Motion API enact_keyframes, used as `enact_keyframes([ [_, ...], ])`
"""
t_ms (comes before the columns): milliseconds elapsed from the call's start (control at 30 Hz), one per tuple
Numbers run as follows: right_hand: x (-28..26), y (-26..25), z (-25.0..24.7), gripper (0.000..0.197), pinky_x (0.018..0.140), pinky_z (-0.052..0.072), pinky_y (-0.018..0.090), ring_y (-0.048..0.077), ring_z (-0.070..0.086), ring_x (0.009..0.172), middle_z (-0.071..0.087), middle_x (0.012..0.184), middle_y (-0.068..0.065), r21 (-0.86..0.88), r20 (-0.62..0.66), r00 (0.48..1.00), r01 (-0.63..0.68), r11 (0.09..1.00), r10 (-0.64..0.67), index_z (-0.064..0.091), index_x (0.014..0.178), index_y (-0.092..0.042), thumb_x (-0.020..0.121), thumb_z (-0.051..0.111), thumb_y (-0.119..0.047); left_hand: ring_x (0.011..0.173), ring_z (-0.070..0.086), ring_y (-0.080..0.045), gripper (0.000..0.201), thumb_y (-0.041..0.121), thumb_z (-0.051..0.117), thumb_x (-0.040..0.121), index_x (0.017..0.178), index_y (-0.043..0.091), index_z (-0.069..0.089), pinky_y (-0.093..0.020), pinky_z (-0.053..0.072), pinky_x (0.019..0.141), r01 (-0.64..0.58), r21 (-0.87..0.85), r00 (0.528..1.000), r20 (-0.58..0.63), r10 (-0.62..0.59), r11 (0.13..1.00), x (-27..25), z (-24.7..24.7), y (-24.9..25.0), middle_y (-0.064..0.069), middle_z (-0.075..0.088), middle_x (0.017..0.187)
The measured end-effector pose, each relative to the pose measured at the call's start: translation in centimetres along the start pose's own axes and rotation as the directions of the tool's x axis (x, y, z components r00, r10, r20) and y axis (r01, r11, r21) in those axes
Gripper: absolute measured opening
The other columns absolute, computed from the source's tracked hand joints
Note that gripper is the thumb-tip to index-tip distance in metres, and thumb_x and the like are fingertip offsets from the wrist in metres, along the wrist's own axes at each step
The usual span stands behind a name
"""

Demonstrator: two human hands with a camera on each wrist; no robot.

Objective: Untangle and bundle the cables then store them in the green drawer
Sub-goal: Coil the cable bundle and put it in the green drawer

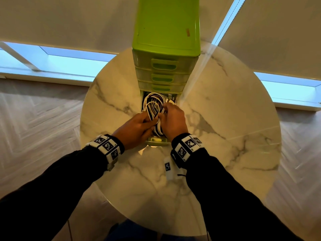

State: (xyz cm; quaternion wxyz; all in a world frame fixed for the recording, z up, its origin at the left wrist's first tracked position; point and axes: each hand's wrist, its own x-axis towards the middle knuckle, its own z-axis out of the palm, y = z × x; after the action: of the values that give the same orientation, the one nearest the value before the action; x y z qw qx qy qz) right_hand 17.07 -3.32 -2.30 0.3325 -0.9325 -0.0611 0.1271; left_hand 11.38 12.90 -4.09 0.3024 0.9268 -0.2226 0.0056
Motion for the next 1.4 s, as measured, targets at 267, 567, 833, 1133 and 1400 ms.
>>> enact_keyframes([
  [267,-1.4,2.0,1.5,0.044,0.077,0.059,0.047,0.045,0.065,0.101,0.058,0.122,0.028,-0.136,-0.016,0.938,0.34,0.931,-0.345,0.064,0.118,0.008,0.075,0.07,0.012,0.106,0.047,-0.02,0.025,0.045,0.077,0.083,0.107,0.04,0.077,-0.035,0.031,0.092,0.33,-0.026,0.94,0.097,-0.326,0.944,1.5,-1.4,-1.7,0.01,0.06,0.108],
  [567,-4.0,3.3,1.7,0.131,0.124,-0.007,0.045,0.034,-0.018,0.152,-0.02,0.164,0.02,-0.49,0.476,0.84,0.499,0.715,-0.26,-0.014,0.156,-0.003,0.076,0.061,-0.073,0.139,0.031,-0.025,0.15,0.063,0.094,0.037,0.156,0.023,0.013,-0.045,0.034,0.115,0.648,-0.306,0.76,0.188,-0.622,0.698,3.7,-2.8,-4.9,-0.006,0.028,0.151],
  [833,-3.2,2.7,0.2,0.088,0.126,0.001,0.042,0.037,-0.013,0.152,-0.013,0.163,0.025,-0.331,0.519,0.804,0.503,0.798,-0.292,-0.007,0.156,-0.001,0.099,0.055,-0.024,0.118,0.065,-0.016,0.096,0.067,0.088,0.055,0.123,0.027,0.035,-0.051,0.053,0.1,0.501,-0.579,0.821,0.083,-0.565,0.643,7.9,-2.7,-8.1,0.005,0.064,0.132],
  [1133,-0.4,2.5,-0.8,0.085,0.126,-0.001,0.038,0.031,-0.014,0.153,-0.015,0.164,0.02,-0.269,0.533,0.797,0.478,0.836,-0.284,-0.005,0.158,-0.003,0.102,0.05,-0.034,0.11,0.069,-0.028,0.097,0.067,0.09,0.054,0.124,0.026,0.038,-0.059,0.054,0.093,0.509,-0.554,0.817,0.071,-0.572,0.658,8.8,-2.8,-9.4,-0.006,0.068,0.122],
  [1400,3.7,2.4,-1.2,0.102,0.126,-0.001,0.046,0.033,-0.004,0.154,-0.004,0.166,0.022,-0.363,0.479,0.813,0.527,0.768,-0.331,0.0,0.158,-0.002,0.089,0.066,-0.038,0.125,0.062,-0.027,0.09,0.058,0.082,0.074,0.136,0.009,0.04,-0.057,0.047,0.107,0.471,-0.589,0.864,0.157,-0.479,0.657,8.6,-4.6,-10.0,-0.009,0.064,0.134],
])
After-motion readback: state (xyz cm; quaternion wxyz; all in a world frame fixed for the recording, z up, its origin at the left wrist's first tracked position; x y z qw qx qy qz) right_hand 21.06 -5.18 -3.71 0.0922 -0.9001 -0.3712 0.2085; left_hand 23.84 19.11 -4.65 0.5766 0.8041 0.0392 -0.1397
